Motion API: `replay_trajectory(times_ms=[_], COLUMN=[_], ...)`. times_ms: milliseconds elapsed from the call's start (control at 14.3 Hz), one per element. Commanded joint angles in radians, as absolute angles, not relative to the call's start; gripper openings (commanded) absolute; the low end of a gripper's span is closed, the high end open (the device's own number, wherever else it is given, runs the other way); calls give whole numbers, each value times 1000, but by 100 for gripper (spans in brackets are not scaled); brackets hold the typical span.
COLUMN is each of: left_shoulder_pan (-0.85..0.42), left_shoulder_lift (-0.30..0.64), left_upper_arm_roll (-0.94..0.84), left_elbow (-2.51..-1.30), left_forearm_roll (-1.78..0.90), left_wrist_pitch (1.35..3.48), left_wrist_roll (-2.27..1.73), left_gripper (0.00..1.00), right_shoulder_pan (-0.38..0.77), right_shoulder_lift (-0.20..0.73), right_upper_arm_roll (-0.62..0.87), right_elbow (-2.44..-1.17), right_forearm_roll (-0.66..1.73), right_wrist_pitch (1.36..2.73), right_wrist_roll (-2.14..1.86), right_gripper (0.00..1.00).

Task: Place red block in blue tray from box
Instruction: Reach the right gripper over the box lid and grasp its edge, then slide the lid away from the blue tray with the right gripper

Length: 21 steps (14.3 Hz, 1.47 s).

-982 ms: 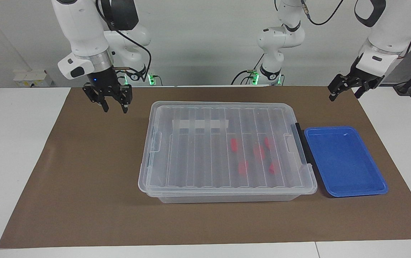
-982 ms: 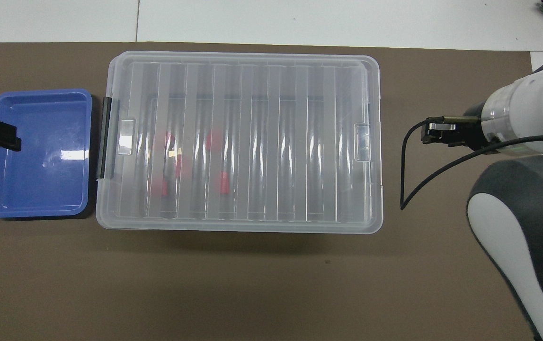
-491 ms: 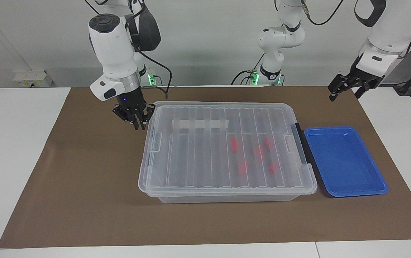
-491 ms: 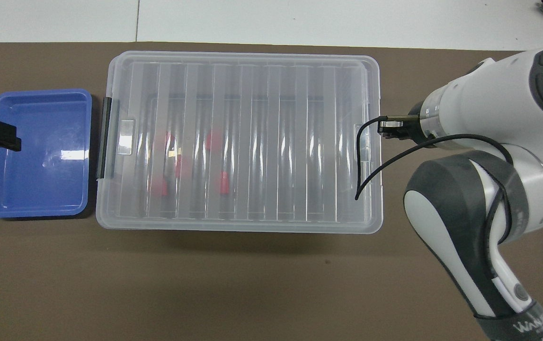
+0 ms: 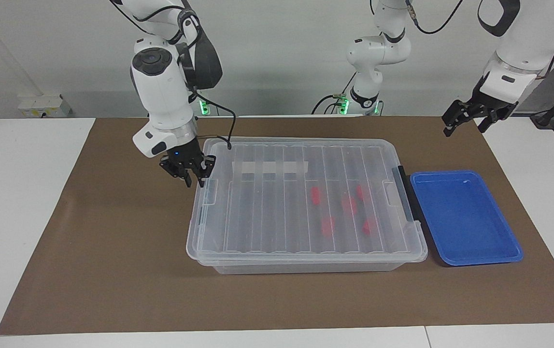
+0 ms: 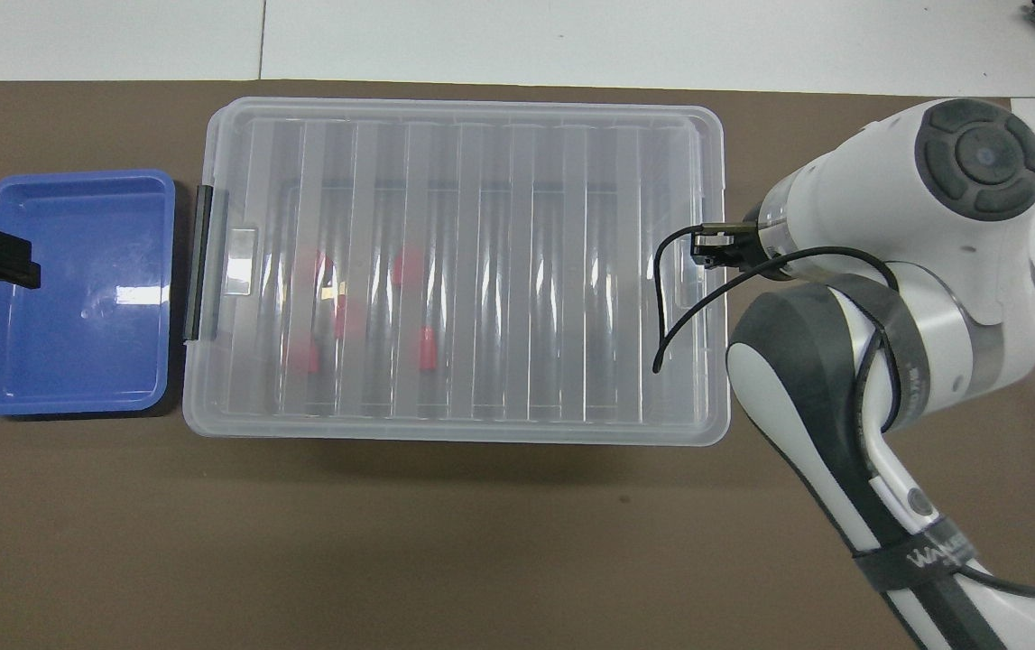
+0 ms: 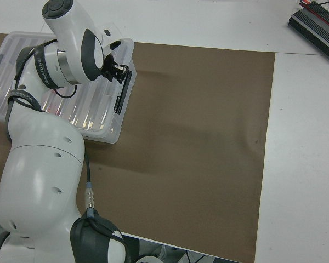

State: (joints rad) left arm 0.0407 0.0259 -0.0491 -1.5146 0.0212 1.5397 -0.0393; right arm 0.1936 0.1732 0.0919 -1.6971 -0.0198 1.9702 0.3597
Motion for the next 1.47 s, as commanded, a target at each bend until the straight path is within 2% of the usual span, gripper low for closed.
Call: replay_trajectory(times_ms=[0,491,982,1402], left_shoulder_pan=[41,28,-21,-43], left_shoulder_lift=[-3,-3,-5,-5], left_upper_arm_roll=[-51,-52,-58,-58], left_elbow=[-1549,-1551,-1569,-1575], left_forearm_roll=[11,11,9,9], left_wrist_pitch=[1551,1569,1649,1672], left_wrist_roll=[-38,-44,-51,-51], left_gripper=[100,100,100,100], right_shoulder_pan=[206,198,175,109], right_shoulder_lift=[183,190,181,179], right_upper_arm_roll=[92,91,91,92], right_elbow=[-1701,-1733,-1758,-1770], right_forearm_roll=[-40,-77,-101,-101], right_wrist_pitch=[1988,2010,1999,1994], right_wrist_roll=[396,394,359,201], right_gripper=[74,97,100,100])
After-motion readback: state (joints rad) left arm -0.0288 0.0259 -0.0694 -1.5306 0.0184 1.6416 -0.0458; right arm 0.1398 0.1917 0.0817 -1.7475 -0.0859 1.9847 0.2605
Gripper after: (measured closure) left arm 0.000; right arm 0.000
